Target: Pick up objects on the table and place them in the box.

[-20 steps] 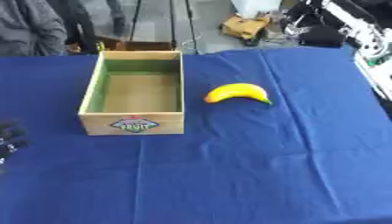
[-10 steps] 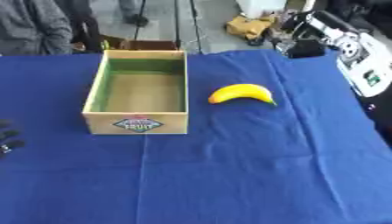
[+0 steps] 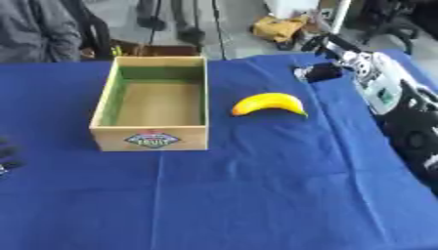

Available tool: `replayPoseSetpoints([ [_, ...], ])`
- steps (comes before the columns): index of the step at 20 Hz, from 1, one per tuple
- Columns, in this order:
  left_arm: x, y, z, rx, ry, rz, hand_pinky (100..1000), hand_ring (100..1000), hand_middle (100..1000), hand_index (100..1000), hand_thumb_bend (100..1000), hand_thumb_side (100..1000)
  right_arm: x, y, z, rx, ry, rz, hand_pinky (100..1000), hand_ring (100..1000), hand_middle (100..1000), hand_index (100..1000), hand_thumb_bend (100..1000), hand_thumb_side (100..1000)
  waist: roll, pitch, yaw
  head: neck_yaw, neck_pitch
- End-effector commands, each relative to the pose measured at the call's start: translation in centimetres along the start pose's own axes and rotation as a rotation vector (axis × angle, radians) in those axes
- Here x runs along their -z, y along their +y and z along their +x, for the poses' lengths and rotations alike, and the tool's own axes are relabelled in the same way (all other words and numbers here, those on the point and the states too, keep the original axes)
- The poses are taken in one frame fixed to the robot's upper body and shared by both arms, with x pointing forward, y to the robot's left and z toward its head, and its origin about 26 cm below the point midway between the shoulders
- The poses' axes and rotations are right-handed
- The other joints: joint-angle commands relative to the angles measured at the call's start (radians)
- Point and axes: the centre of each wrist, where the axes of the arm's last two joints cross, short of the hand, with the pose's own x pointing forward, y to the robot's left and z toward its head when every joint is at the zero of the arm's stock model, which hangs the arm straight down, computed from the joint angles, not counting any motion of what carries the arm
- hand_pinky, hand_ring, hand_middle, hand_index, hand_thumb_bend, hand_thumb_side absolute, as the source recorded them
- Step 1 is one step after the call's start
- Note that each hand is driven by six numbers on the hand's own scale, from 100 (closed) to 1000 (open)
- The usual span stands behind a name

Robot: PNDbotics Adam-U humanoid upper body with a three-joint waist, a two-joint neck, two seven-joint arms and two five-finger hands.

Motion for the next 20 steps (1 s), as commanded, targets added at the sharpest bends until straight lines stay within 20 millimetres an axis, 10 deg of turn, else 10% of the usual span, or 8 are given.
replayPoseSetpoints([
  [1, 0.6, -0.1, 0.7, 0.006, -0.025, -0.024, 700, 743, 728, 546, 239, 987, 0.2, -1.1, 0.3, -0.044, -0.011, -0.007, 805, 855, 850, 865, 417, 467, -0.001, -0.011, 0.004, -0.008, -0.016],
  [20, 0.8, -0.5, 0.7, -0.006, -0.027, -0.035, 698, 742, 728, 546, 240, 989, 1.4, 0.8, 1.8, -0.064, -0.055, 0.110, 776, 808, 799, 844, 446, 416, 0.002, -0.001, 0.023, -0.014, -0.017],
])
